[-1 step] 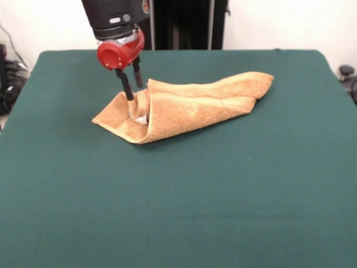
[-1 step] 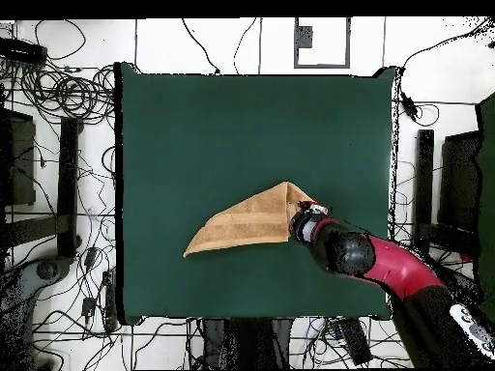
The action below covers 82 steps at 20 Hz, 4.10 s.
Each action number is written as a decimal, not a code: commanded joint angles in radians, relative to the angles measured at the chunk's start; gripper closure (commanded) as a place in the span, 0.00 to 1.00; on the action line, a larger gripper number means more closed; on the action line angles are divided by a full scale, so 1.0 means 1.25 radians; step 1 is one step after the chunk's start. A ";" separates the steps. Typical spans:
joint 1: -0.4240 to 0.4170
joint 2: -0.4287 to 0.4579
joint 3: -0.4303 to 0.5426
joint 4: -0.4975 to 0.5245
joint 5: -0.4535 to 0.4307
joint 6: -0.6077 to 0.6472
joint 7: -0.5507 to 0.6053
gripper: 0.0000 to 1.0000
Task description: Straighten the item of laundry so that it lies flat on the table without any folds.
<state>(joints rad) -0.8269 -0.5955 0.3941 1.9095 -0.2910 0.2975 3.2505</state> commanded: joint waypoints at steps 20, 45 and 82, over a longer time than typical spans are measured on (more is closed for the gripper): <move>-0.052 0.147 0.160 0.066 -0.024 -0.055 -0.089 0.00; -0.098 0.166 0.234 0.099 -0.035 -0.161 -0.048 0.00; 0.015 0.214 0.065 0.013 0.127 -0.923 0.212 0.00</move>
<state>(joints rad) -0.8123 -0.3737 0.4321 1.9755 -0.2205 -0.7331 3.2507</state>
